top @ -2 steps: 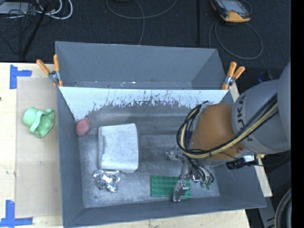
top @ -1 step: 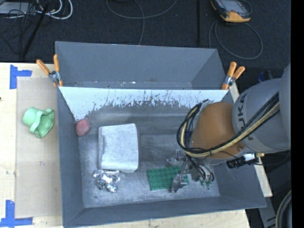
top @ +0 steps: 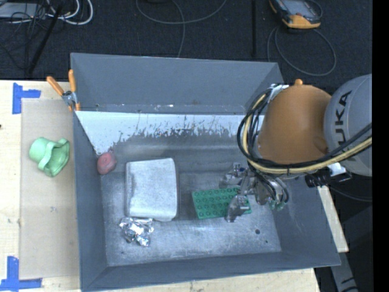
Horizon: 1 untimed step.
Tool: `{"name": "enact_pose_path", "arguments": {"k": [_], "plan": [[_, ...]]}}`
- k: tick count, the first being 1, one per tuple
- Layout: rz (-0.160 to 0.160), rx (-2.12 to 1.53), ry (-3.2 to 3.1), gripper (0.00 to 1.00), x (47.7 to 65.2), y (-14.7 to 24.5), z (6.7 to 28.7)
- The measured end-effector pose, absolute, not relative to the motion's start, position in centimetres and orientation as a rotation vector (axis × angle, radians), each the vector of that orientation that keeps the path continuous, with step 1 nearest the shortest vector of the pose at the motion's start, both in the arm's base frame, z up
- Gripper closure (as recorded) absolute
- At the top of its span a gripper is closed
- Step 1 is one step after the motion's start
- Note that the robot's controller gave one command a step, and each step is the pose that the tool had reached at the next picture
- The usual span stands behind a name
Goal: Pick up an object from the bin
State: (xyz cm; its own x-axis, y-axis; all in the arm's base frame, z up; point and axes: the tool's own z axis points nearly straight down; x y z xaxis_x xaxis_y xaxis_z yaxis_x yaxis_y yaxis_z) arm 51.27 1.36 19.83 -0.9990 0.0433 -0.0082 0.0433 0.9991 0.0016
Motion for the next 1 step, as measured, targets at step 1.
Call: {"name": "enact_pose_path", "arguments": {"k": [1], "plan": [[0.000, -0.510, 3.098, 1.00, 49.57, 1.11, 25.40]]}}
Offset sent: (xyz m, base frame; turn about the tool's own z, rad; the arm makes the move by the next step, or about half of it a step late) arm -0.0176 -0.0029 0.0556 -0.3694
